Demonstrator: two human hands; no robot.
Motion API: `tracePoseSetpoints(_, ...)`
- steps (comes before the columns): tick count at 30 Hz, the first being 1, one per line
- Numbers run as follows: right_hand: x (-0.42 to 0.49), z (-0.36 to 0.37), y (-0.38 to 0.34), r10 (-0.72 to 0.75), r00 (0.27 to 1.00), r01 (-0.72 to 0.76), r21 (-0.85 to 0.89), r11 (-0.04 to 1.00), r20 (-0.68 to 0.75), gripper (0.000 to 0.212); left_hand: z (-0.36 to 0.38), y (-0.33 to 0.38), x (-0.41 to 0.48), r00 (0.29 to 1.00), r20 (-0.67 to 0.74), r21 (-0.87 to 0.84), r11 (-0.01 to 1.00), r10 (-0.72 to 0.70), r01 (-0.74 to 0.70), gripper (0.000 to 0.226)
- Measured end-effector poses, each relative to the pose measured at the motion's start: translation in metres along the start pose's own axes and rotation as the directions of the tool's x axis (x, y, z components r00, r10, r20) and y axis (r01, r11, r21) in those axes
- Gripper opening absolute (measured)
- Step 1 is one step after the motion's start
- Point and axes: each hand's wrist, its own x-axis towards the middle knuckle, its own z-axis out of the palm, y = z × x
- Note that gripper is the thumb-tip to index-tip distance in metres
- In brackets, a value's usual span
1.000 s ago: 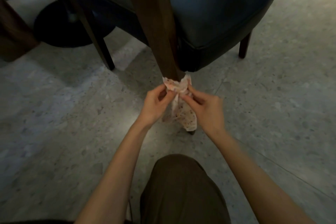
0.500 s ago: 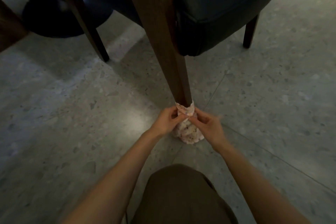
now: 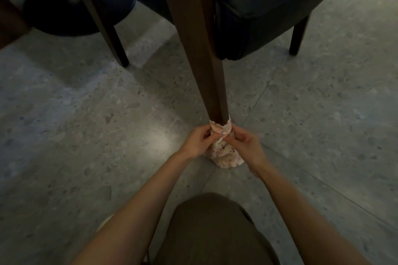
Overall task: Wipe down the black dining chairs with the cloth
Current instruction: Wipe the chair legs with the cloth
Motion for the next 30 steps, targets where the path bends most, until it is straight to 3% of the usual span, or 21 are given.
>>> tracePoseSetpoints(5, -0.005, 0.005, -0.067, -0.199, 0.980, 0.197, -0.127, 0.972, 0.004, 0.038, -0.030, 0.053, -0.013, 0.990, -0.105, -0.060, 0.993, 0.098, -0.105, 0.020)
tracePoseSetpoints(10, -0.020, 0.022, -0.122, -0.365, 0.918, 0.341, -0.159, 0.927, -0.156, 0.033, -0.056, 0.111, -0.022, 0.950, -0.263, -0.108, 0.974, 0.167, -0.201, 0.015)
tracePoseSetpoints(16, -0.040, 0.055, -0.155, -0.374, 0.811, 0.305, -0.219, 0.927, -0.450, 0.026, -0.077, 0.165, -0.042, 0.888, -0.389, -0.042, 0.959, 0.244, -0.282, 0.022)
tracePoseSetpoints(19, -0.051, 0.068, -0.167, -0.403, 0.755, 0.315, -0.253, 0.915, -0.517, 0.026, -0.083, 0.181, -0.050, 0.849, -0.455, 0.026, 0.958, 0.267, -0.287, 0.021)
tracePoseSetpoints(30, -0.052, 0.065, -0.246, -0.659, 0.633, 0.503, -0.430, 0.749, -0.407, 0.019, -0.120, 0.249, -0.061, 0.690, -0.595, 0.349, 0.906, 0.411, -0.239, 0.036)
